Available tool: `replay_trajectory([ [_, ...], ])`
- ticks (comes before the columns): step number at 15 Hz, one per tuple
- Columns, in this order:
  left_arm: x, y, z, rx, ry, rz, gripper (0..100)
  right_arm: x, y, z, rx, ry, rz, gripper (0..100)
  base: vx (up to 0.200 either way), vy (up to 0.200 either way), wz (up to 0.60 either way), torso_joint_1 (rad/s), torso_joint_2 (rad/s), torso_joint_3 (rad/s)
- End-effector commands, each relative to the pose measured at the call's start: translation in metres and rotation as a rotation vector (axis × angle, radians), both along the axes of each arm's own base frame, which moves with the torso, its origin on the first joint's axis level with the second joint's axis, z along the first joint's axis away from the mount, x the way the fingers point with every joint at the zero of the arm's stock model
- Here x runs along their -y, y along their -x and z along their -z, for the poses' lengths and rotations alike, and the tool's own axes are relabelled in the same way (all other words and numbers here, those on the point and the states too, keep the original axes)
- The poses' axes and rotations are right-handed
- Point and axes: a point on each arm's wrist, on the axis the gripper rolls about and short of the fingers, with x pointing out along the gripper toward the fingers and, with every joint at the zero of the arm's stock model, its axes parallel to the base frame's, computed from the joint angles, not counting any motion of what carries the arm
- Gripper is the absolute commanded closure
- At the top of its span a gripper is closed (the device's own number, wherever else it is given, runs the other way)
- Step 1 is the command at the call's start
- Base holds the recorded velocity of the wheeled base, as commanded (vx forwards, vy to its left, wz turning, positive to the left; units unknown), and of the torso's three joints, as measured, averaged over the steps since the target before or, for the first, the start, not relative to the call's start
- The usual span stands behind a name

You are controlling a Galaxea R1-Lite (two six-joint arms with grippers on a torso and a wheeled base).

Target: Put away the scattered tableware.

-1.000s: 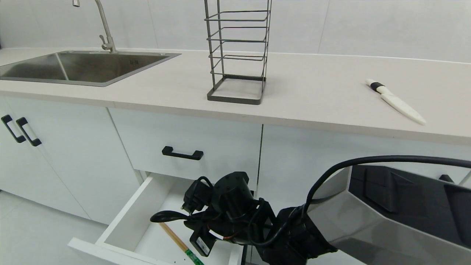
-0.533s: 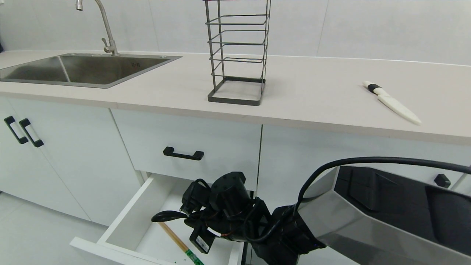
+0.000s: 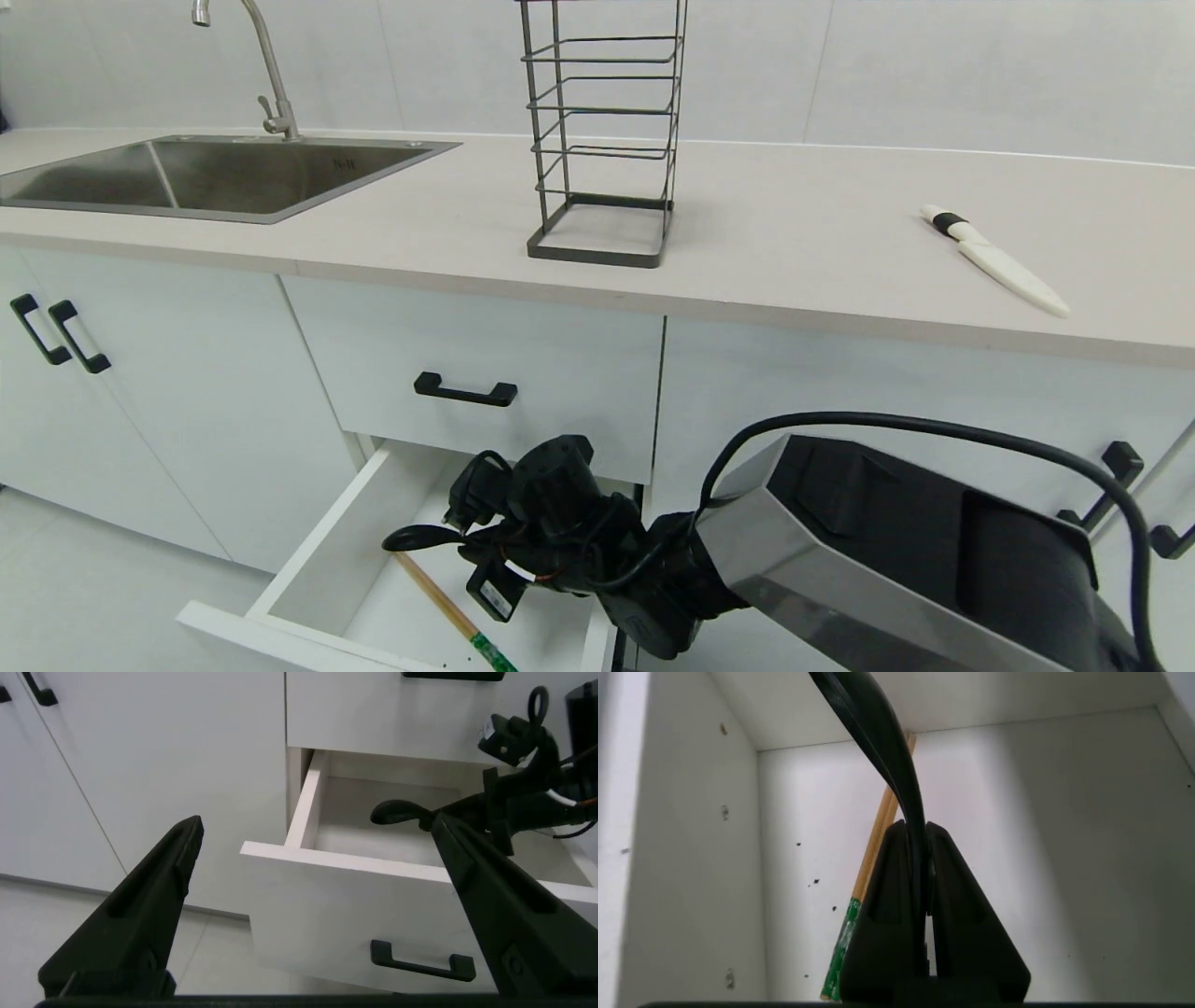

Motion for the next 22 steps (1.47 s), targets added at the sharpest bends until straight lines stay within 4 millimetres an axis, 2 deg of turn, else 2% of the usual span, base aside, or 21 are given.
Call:
replay_trajectory([
  [1, 0.000, 0.000, 0.000, -0.001, 0.000, 0.000, 0, -0.002, -0.002, 0.019, -0.016, 0.023, 0.000, 100, 0.000, 0.000, 0.00, 0.000, 0.00, 0.000],
  [10, 0.000, 0.000, 0.000, -0.001, 0.000, 0.000, 0, -0.022, -0.014, 0.027, -0.001, 0.060, -0.026, 100, 0.000, 0.000, 0.00, 0.000, 0.00, 0.000],
  [17, 0.000, 0.000, 0.000, -0.001, 0.000, 0.000, 0, -0.023, -0.011, 0.035, -0.028, 0.105, -0.036, 100, 0.000, 0.000, 0.00, 0.000, 0.00, 0.000],
  [18, 0.000, 0.000, 0.000, -0.001, 0.000, 0.000, 0, -0.023, -0.010, 0.035, -0.031, 0.107, -0.037, 0, 0.000, 0.000, 0.00, 0.000, 0.00, 0.000],
  [22, 0.000, 0.000, 0.000, -0.001, 0.000, 0.000, 0, -0.023, -0.011, 0.034, -0.030, 0.098, -0.045, 0, 0.000, 0.000, 0.00, 0.000, 0.00, 0.000],
])
